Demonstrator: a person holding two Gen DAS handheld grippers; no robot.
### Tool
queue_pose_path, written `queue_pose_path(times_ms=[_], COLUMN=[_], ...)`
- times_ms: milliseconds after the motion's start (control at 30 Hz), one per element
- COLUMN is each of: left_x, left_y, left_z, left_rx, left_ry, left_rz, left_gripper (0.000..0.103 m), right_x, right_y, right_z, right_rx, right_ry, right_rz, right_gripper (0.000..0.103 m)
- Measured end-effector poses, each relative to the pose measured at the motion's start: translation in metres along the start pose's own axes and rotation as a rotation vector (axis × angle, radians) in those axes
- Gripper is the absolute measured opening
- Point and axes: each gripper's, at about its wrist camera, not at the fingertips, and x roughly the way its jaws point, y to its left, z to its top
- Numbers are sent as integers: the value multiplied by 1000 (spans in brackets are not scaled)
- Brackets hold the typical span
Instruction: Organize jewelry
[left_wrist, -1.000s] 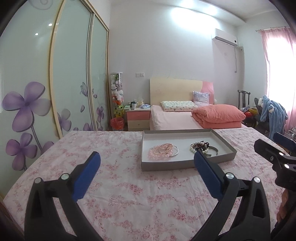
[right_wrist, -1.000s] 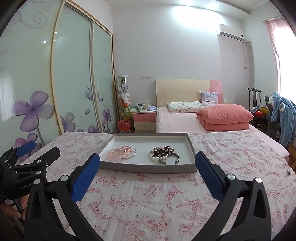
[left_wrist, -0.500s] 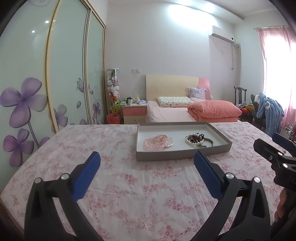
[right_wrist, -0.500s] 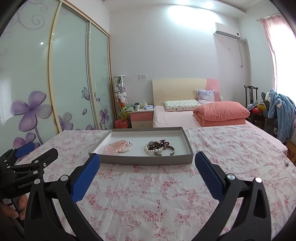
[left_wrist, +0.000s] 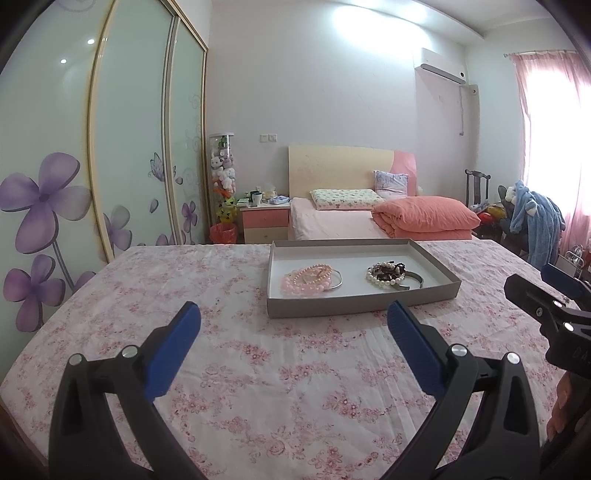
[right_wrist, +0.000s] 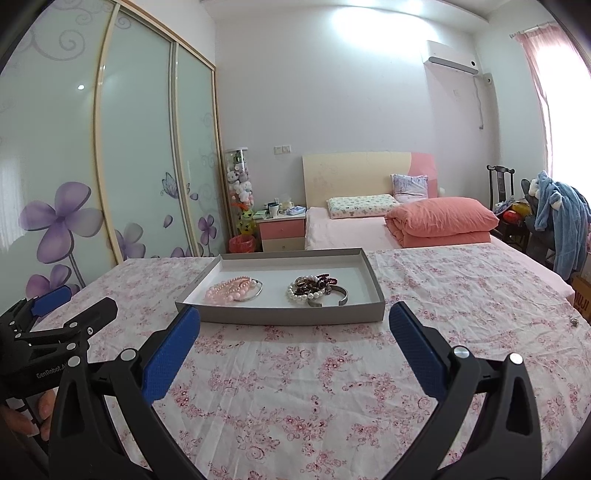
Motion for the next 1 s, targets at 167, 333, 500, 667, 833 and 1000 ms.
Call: queue_pose_path(times_ms=[167,333,500,667,833,1000], left_x=[0,1,2,4,6,8], left_y=[0,-1,-1,-2,-2,-1], left_z=[0,0,-2,-4,-5,-5], left_rx=[0,2,1,5,3,-1], left_ry=[0,4,6,13,26,31], left_rz=[1,2,1,0,3,9], left_gripper=[99,99,99,99,99,99], right_x=[1,1,2,2,3,4], right_y=[0,0,-1,-1,-1,-1], right_z=[0,0,-2,-2,-4,-4], right_rx=[2,3,7,8,9,11], right_ry=[5,6,15,15,18,21], right_rz=[0,-1,1,1,2,3], right_gripper=[101,101,101,101,101,101])
